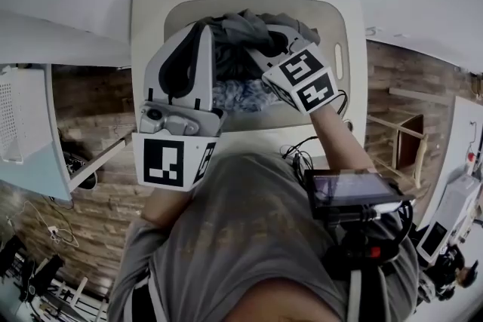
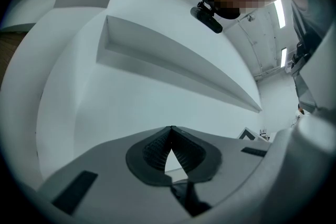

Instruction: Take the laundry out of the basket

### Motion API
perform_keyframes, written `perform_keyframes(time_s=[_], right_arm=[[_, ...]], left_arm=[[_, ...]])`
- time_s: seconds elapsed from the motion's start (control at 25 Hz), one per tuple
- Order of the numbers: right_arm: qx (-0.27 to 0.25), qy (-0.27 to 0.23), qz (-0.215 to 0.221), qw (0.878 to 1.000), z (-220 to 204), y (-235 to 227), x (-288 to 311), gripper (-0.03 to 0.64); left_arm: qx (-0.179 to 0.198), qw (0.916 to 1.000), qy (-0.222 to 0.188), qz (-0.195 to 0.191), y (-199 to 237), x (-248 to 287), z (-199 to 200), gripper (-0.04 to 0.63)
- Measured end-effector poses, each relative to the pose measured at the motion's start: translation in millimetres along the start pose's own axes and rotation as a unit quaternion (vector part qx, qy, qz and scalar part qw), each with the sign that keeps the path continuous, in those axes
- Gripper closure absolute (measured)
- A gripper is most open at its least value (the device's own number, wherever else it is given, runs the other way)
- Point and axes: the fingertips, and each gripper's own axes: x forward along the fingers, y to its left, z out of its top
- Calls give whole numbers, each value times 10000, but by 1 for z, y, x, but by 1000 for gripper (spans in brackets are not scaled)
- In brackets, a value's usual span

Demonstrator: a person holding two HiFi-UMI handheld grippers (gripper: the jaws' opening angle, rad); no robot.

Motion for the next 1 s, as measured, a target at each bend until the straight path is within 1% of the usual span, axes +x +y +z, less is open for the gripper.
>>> perform_keyframes(time_s=[0.16,0.28,0.44,0.6,0.8,0.88,1.0], right_arm=[[-85,-474,-147,9987,28,2,-22,528],[-169,-856,-269,9958,50,3,-43,528],[-311,-1405,-434,9886,84,6,-72,528],[-454,-1888,-614,9790,120,5,-114,528],[-562,-2320,-846,9674,145,3,-146,529],[-567,-2498,-952,9619,155,4,-159,547],[-591,-2565,-1086,9586,164,5,-174,555]], left_arm=[[58,10000,-71,10,-7,-10,12,588],[168,9997,-150,84,-10,-20,22,588],[360,9986,-350,171,-13,-34,39,588],[493,9971,-545,181,-27,-44,62,588],[614,9957,-689,89,-33,-53,69,588],[643,9951,-754,32,-33,-57,72,588],[652,9942,-849,-69,-36,-63,78,588]])
